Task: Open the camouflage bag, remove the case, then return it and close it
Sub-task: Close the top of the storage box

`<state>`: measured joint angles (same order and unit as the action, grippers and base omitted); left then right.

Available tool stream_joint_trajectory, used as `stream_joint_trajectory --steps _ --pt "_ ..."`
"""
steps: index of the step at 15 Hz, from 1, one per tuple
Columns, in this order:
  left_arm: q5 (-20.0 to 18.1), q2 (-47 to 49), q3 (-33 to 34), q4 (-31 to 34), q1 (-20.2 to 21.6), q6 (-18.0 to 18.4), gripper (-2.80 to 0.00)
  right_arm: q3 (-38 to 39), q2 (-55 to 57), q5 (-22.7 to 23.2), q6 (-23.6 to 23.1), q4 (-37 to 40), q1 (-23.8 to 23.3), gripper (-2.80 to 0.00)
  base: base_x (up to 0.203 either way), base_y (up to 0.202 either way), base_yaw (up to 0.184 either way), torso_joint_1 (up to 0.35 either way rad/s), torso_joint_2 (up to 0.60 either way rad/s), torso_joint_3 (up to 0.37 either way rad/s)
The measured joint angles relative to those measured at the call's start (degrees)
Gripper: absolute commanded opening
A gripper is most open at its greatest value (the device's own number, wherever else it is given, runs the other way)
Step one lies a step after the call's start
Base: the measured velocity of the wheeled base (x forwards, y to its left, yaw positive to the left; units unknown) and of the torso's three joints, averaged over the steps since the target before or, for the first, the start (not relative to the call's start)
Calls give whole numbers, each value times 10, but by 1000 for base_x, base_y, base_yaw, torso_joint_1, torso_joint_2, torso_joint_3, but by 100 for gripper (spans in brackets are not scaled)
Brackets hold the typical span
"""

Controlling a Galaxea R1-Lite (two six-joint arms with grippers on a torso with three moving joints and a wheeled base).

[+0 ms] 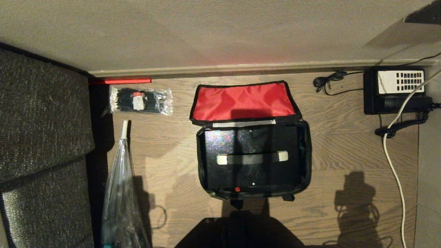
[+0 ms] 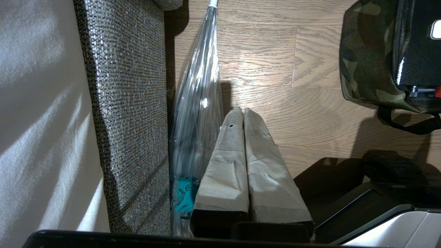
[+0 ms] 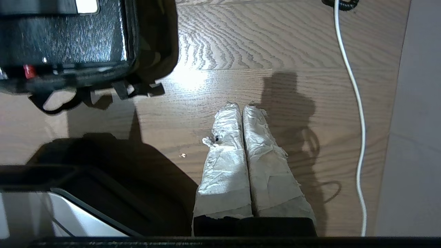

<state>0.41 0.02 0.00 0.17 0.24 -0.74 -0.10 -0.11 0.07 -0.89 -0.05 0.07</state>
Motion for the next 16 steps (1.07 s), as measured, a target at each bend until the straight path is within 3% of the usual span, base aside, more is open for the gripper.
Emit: stream_joint_trajectory --steps 2,5,8,11,14,16 --pt "0 0 0 0 0 0 -280 0 0 1 -17 4 0 -280 0 0 0 0 0 0" --pt "0 0 0 0 0 0 -280 -32 0 2 -5 25 0 -280 0 0 0 0 0 0" --pt "0 0 0 0 0 0 -280 -199 0 30 24 133 0 -280 0 0 0 0 0 0" --pt "0 0 0 0 0 0 -280 -366 1 113 79 310 0 -280 0 0 0 0 0 0" --pt "0 0 0 0 0 0 -280 -402 11 231 113 422 0 -280 0 0 0 0 0 0" --pt "0 0 0 0 0 0 -280 -440 60 260 152 431 0 -280 0 0 0 0 0 0"
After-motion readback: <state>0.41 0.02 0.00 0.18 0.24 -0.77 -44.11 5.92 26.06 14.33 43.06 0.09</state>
